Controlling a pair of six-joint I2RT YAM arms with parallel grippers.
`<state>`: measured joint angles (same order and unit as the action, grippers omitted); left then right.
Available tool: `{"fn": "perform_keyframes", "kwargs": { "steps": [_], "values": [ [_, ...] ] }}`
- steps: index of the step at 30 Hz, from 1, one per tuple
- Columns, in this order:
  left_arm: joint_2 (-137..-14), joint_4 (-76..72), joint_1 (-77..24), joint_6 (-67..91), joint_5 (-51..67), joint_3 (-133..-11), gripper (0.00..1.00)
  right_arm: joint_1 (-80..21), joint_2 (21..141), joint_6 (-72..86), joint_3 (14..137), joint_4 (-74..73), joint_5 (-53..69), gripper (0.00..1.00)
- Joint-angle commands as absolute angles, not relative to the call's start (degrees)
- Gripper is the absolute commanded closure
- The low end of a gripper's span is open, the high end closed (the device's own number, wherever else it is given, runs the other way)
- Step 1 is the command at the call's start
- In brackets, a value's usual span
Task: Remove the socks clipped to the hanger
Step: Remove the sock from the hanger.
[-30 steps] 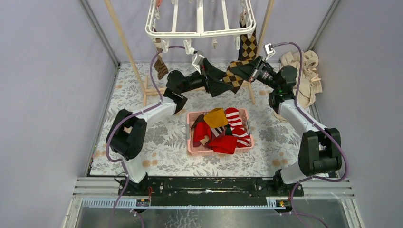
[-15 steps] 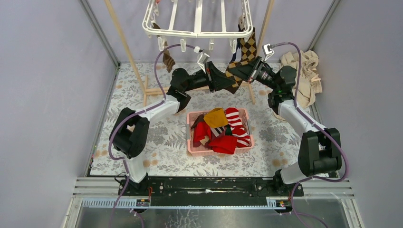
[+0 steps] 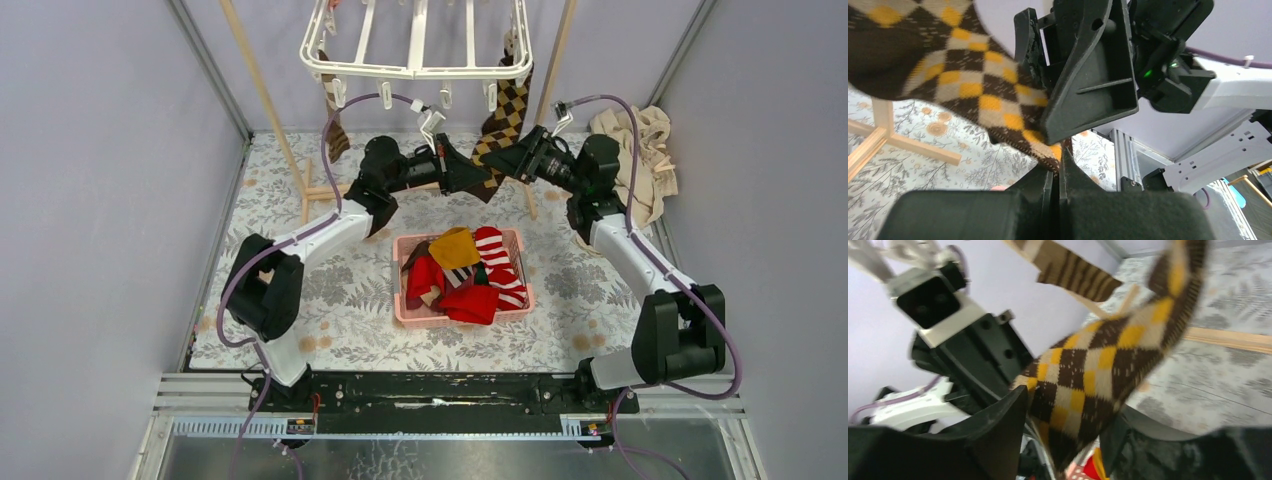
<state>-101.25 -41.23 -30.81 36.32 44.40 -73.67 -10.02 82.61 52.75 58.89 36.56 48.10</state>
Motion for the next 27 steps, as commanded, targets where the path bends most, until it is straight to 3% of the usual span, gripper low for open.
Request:
{"fn": "perform_keyframes", "kwargs": {
  "steps": [1,7,14,20,27],
  "values": [
    [-98.14,-33.77,-30.53,31.79,41.72,-74.43,1.0,-10.37,77.42,35.08,64.75,16.94,38.88,0.38],
    [-97.26,-31.4,-29.17,31.0,41.99,-74.3,1.0,-9.58,74.15,22.61,70.77,6.63,27.65,0.3],
    [-96.06,-29.2,-27.95,30.21,42.61,-73.97,1.0,-1.33,77.8,26.01,77.07,12.87,29.28,0.35],
    [-95.4,-26.7,-27.85,29.1,42.93,-74.26,1.0,-0.35,81.38,24.42,82.92,16.26,25.37,0.38],
    [-94.39,-25.2,-27.86,28.65,43.12,-73.85,1.0,1.23,89.19,29.22,87.48,27.25,27.62,0.49]
  ]
}}
